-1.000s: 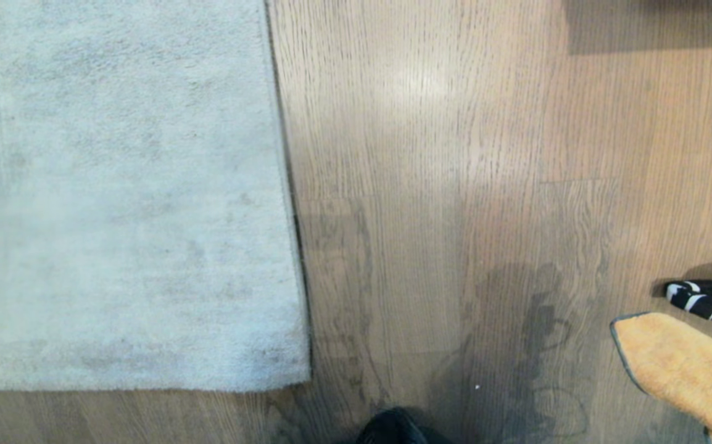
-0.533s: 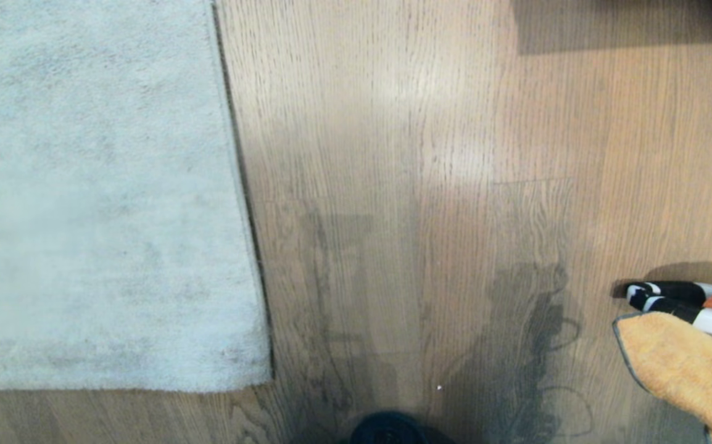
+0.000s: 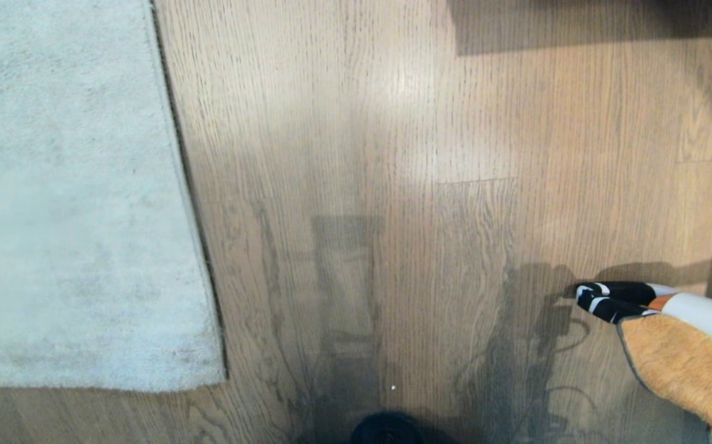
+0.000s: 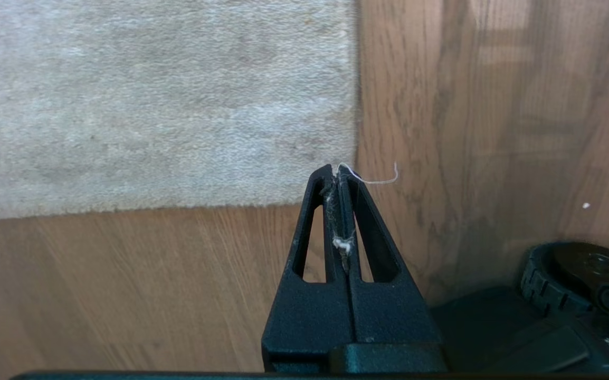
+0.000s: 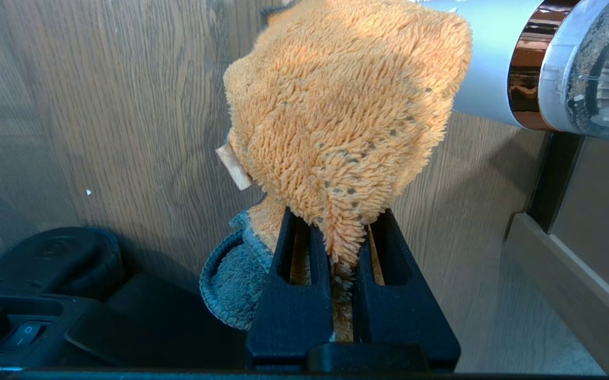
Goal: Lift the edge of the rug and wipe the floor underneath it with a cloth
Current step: Put down the rag
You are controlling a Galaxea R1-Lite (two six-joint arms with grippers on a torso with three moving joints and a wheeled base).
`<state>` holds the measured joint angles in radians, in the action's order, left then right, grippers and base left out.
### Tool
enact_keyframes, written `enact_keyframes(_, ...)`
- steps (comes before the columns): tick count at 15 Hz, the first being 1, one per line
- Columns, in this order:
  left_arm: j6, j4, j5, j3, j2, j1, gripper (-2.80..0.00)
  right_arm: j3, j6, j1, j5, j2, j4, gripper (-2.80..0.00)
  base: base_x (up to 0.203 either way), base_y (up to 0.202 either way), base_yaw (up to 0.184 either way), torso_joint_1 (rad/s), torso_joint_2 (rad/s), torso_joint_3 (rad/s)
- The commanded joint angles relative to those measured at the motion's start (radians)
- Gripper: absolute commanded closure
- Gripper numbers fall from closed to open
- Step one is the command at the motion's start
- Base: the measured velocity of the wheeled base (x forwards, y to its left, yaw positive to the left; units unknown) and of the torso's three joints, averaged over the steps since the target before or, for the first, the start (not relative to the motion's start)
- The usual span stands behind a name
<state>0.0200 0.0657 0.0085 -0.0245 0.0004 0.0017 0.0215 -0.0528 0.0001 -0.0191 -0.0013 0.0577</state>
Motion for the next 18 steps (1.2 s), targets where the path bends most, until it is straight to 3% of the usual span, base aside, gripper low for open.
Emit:
enact_keyframes(1, 0.000, 0.000, 0.001, 0.000, 0.000, 0.000, 0.00, 0.000, -0.001, 0.000, -0.001, 0.001, 0.001, 0.00, 0.000, 0.000, 0.000, 0.000, 0.00, 0.000)
enact_keyframes(9, 0.000, 0.000, 0.001, 0.000, 0.000, 0.000, 0.00, -0.003, -0.033, 0.000, -0.001, 0.001, -0.004, 0.00, 0.000, 0.000, 0.000, 0.000, 0.00, 0.000)
enact_keyframes(15, 0.000, 0.000, 0.001, 0.000, 0.000, 0.000, 0.00, 0.013, -0.111, 0.000, -0.010, 0.014, 0.013, 0.00, 0.000, 0.000, 0.000, 0.000, 0.00, 0.000)
enact_keyframes(18, 0.000, 0.000, 0.001, 0.000, 0.000, 0.000, 0.00, 0.067, -0.116, 0.001, -0.074, 0.138, -0.002, 0.00, 0.000, 0.000, 0.000, 0.000, 0.00, 0.000)
